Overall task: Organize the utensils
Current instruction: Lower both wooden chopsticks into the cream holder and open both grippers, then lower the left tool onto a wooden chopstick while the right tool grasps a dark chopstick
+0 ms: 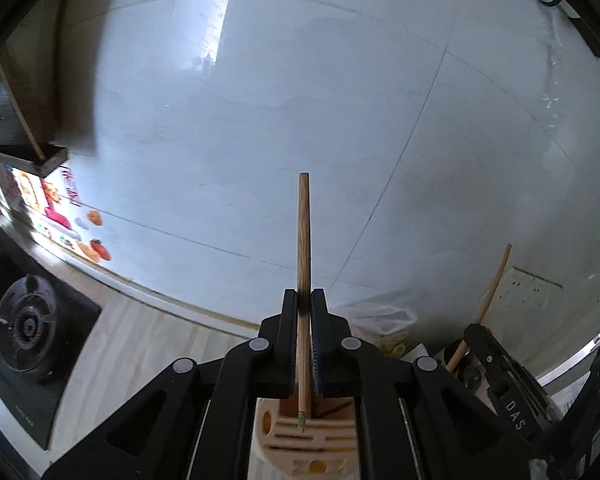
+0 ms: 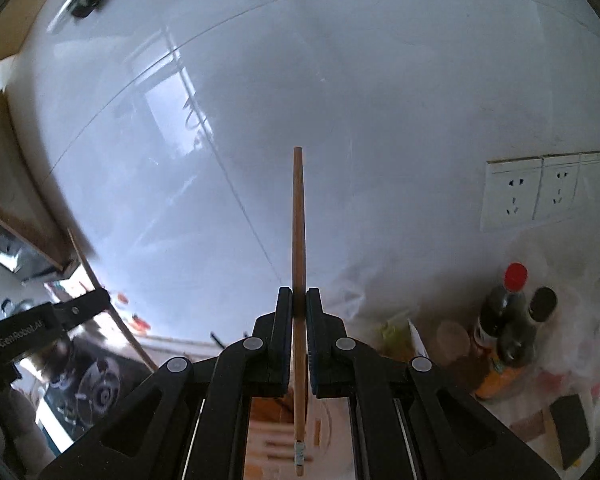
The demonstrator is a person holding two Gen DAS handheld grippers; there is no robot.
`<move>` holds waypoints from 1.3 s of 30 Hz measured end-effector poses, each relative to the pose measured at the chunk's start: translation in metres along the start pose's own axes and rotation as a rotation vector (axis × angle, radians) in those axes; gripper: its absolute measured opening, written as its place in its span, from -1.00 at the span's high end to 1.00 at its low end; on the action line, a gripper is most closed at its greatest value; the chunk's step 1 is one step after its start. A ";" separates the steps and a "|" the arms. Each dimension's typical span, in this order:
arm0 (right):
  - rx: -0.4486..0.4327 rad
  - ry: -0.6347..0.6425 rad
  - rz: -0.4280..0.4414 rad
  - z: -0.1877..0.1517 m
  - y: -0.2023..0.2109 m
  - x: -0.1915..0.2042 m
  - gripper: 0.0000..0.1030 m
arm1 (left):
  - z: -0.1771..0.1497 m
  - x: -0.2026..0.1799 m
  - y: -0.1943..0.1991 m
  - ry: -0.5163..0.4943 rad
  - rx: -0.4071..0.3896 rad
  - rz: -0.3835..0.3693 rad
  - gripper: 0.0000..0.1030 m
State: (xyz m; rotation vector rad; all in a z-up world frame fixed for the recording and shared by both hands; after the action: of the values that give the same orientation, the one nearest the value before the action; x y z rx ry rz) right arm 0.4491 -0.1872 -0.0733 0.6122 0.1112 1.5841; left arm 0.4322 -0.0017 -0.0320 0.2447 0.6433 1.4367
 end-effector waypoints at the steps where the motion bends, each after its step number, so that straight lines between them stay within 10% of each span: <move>1: -0.011 -0.006 0.000 0.001 -0.004 -0.001 0.87 | 0.001 -0.003 -0.003 0.002 -0.001 -0.004 0.93; 23: -0.003 -0.004 0.051 -0.034 -0.056 0.009 0.86 | -0.038 -0.002 -0.045 0.006 0.265 -0.139 0.88; 25: 0.028 -0.008 0.067 -0.035 -0.050 0.007 0.85 | -0.038 -0.001 -0.032 0.001 0.259 -0.145 0.60; 27: 0.024 -0.013 0.056 -0.033 -0.036 0.000 0.61 | -0.039 0.002 -0.016 -0.010 0.220 -0.138 -0.50; 28: 0.019 -0.022 0.056 -0.032 -0.028 -0.003 0.47 | -0.040 0.005 -0.005 -0.021 0.191 -0.120 -0.68; 30: 0.017 -0.043 0.052 -0.031 -0.008 -0.011 0.04 | -0.043 0.008 0.011 -0.040 0.143 -0.097 -0.74; 39: 0.095 -0.051 -0.037 -0.066 0.057 -0.056 -0.38 | -0.101 0.023 0.032 -0.156 0.112 0.062 -1.00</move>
State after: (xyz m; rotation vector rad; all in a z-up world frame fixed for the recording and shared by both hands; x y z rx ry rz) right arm 0.3676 -0.2289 -0.1223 0.7207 0.1598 1.5331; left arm 0.3507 0.0030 -0.1028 0.4640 0.5927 1.4266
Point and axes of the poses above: each gripper's, at about its wrist camera, not at the fingertips, and y roughly against the way its jaws point, x to its left, z to its top, the point moved 3 cm from there along -y, roughly the way its jaws point, and after that the axes turned 9 degrees about -x, right-handed, at the moved point
